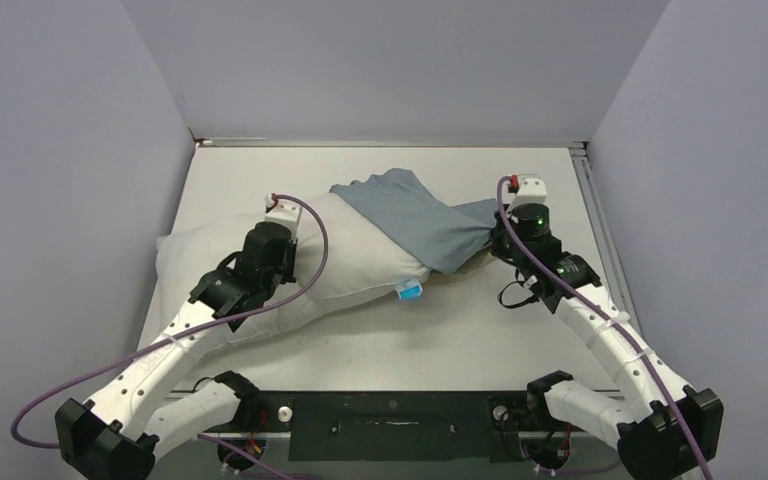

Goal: Remove the pillowcase from the pillow

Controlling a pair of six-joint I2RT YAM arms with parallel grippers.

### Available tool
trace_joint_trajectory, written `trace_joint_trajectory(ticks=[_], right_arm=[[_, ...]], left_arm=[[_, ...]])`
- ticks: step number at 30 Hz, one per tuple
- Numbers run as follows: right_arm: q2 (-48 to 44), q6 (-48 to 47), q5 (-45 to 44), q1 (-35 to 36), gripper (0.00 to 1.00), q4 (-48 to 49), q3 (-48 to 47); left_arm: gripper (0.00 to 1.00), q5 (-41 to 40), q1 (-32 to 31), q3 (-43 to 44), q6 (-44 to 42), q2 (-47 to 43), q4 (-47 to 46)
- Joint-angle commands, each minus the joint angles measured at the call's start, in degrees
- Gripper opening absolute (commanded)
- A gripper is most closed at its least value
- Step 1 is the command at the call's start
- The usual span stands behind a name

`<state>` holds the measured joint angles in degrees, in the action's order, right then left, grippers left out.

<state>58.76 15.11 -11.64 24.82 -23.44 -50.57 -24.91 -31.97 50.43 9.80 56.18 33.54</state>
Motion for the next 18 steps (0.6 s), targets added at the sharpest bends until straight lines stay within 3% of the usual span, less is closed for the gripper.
trace_joint_trajectory(ticks=[1,10,18], right_arm=[[-0.52,1.56,8.95,-9.18,0.05,4.74,-0.69],[2.29,8.76,25.51,-25.53,0.05,11.29,-2.22],[3.44,11.07,23.19,-29.75,0.06,10.95,-2.94]], left_arm=[[0.00,-2.75,1.89,-0.44,-0.75,-4.28,-1.91],[0.00,-4.01,2.56,-0.78,-0.58,-6.23,-2.23],[0.00,-5.76,2.87,-1.88,-0.38,-9.68,-3.22]])
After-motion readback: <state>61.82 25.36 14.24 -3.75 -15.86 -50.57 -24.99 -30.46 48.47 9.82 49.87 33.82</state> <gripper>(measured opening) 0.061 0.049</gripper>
